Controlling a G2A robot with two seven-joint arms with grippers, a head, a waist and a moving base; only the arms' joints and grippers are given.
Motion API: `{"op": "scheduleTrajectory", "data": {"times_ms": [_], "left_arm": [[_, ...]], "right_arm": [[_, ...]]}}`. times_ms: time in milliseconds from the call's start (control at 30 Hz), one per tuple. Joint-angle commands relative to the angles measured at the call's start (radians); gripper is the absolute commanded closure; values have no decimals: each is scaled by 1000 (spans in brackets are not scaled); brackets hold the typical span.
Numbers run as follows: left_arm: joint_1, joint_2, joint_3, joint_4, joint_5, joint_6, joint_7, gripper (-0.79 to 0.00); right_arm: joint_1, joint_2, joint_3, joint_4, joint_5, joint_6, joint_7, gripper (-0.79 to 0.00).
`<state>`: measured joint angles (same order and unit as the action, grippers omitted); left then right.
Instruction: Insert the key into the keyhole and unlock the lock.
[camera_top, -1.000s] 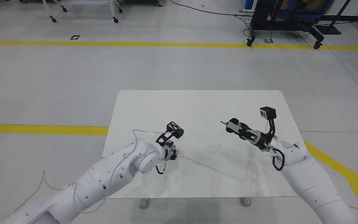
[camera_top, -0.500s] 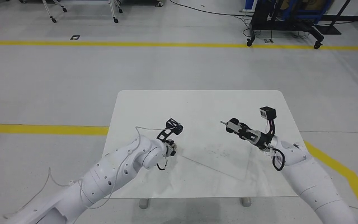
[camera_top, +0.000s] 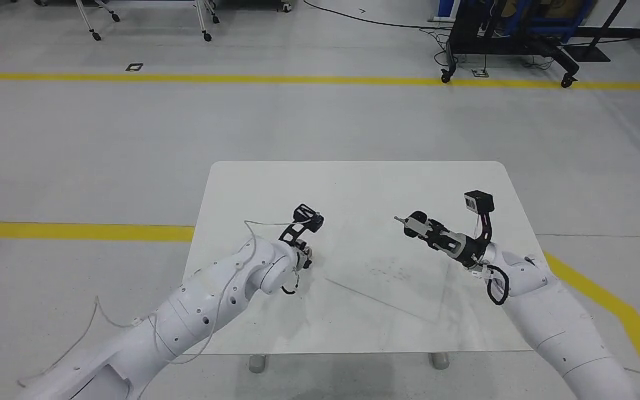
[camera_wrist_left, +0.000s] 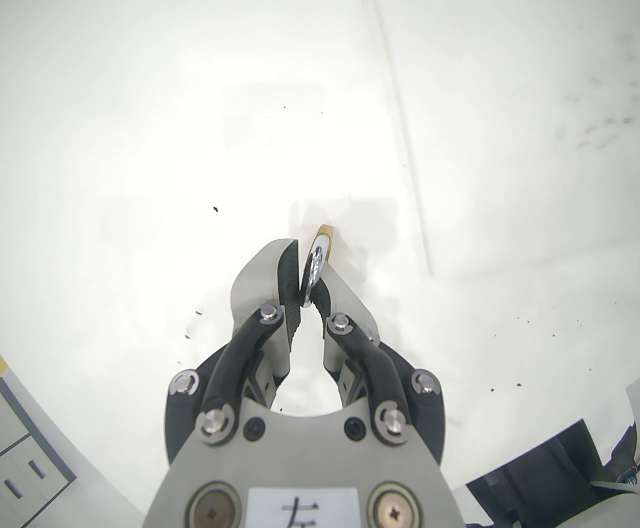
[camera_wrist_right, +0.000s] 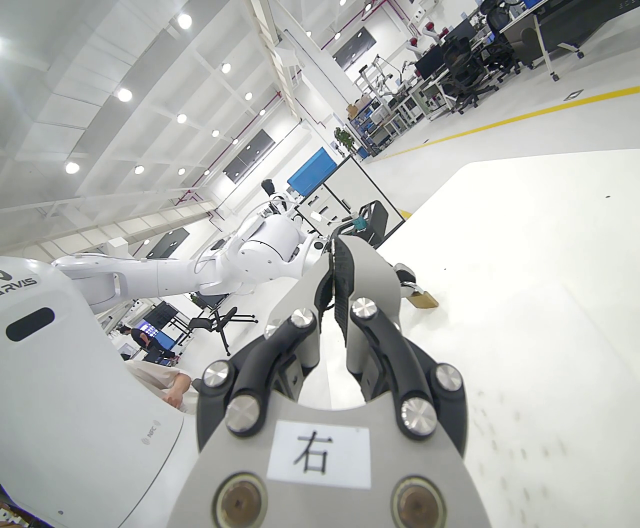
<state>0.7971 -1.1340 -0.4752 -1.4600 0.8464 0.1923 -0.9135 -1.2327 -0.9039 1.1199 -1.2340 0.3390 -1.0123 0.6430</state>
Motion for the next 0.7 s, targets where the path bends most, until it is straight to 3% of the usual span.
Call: {"op": "scheduleTrajectory", "data": {"times_ms": [0, 300, 433, 533, 667], "left_arm": [[8, -1, -12, -1, 6, 0, 21, 0], [65, 11, -86, -31, 34, -37, 117, 0], [108, 22, -123, -74, 65, -76, 218, 0], [155, 38, -158, -110, 52, -209, 319, 0], [227, 76, -269, -115, -72, -499, 474, 0]], "right_arm": [[0, 0, 0, 0, 0, 0, 0, 0], [0, 0, 0, 0, 0, 0, 0, 0], [0, 0, 0, 0, 0, 0, 0, 0], [0, 0, 0, 0, 0, 0, 0, 0], [0, 0, 0, 0, 0, 0, 0, 0]]}}
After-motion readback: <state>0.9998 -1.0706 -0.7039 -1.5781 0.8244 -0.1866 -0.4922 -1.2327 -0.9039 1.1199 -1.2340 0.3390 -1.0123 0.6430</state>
